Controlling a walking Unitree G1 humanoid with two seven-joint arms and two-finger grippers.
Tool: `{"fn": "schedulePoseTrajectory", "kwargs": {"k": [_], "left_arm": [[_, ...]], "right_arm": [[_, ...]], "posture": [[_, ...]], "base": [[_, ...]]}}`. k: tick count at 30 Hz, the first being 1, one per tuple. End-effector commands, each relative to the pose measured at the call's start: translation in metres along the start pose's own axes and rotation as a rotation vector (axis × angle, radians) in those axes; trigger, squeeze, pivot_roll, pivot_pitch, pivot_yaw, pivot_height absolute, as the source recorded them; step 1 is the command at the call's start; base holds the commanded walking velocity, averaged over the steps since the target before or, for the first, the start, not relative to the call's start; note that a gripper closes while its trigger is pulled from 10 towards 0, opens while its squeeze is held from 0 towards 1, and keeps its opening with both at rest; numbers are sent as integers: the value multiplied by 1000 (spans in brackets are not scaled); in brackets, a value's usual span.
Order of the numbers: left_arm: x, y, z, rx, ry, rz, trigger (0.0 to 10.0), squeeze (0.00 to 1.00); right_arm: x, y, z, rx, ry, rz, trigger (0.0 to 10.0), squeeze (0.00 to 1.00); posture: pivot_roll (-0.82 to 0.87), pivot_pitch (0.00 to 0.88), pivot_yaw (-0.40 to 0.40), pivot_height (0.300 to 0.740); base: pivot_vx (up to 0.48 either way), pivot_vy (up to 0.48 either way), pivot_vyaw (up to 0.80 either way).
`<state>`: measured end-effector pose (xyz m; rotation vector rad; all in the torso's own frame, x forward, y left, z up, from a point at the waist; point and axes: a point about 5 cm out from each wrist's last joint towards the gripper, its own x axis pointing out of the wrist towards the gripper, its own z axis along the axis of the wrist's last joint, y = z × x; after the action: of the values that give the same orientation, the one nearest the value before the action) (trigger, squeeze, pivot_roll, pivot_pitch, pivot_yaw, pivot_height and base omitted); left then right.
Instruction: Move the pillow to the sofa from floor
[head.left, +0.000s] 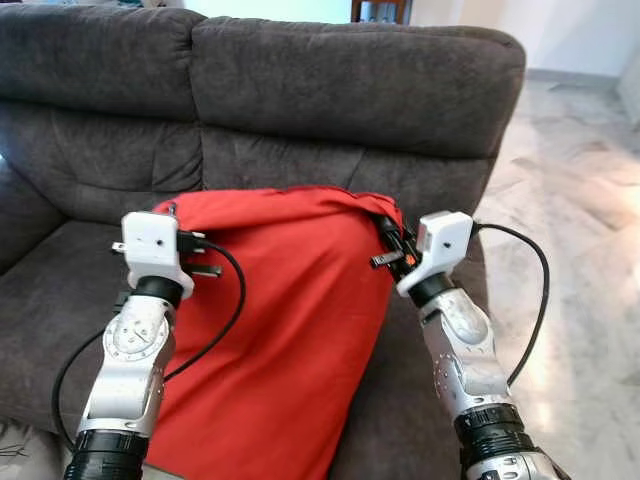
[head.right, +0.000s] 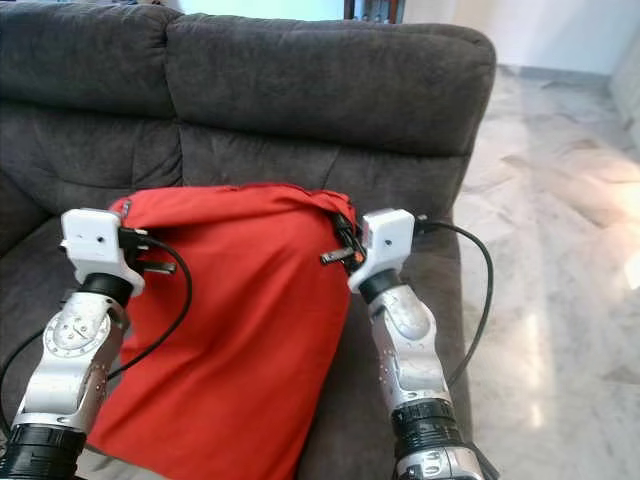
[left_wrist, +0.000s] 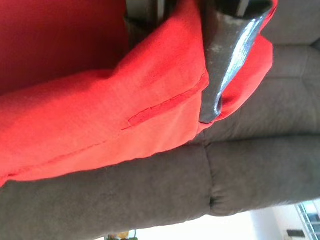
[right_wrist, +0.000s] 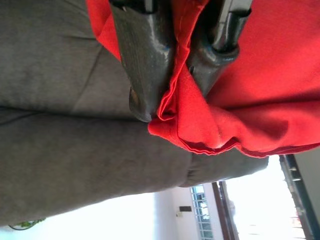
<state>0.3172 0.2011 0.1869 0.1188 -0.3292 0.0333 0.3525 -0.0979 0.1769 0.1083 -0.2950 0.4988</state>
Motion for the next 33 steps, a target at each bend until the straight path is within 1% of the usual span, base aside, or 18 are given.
{"fn": "schedulePoseTrajectory", "kwargs": {"k": [1,4,7,10,13,15,22,26,30,31,33], "left_arm": [[0,5,4,-3,-14,3,10000,0],[2,4,9,-4,-30,-8,10000,0],[8,5,17,-3,-62,-5,10000,0],[14,7,26,3,-92,3,10000,0],[17,10,29,7,-106,13,10000,0],[18,15,32,12,-123,51,10000,0],[16,22,34,9,-139,100,10000,0],[15,26,32,24,-131,115,10000,0],[16,27,29,34,-117,108,10000,0],[18,27,29,34,-114,106,10000,0],[21,26,29,44,-104,96,10000,0]], "right_arm": [[7,5,13,-25,-69,25,10000,0],[11,1,23,-31,-113,1,10000,0],[17,-3,38,-35,-175,-17,10000,0],[27,-4,53,-41,-228,-21,10000,0],[34,-6,61,-49,-252,-33,10000,0],[43,-7,70,-59,-280,-46,10000,0],[50,-3,76,-58,-308,-21,10000,0],[55,-3,77,-78,-301,-12,10000,0],[59,-8,78,-100,-286,-45,10000,0],[60,-13,79,-100,-283,-71,10000,0],[61,-18,76,-119,-246,-116,10000,0]], "posture": [[98,107,29,740],[96,108,31,740],[94,108,32,740],[95,108,33,740],[97,108,33,740],[97,108,33,740],[103,114,31,740],[105,117,28,740],[107,117,25,740],[108,116,26,740],[111,118,26,740]], "base": [[0,0,0],[0,0,0],[0,0,0],[0,0,0],[0,0,0],[0,0,0],[0,0,0],[0,0,0],[0,0,0],[0,0,0],[0,0,0]]}}
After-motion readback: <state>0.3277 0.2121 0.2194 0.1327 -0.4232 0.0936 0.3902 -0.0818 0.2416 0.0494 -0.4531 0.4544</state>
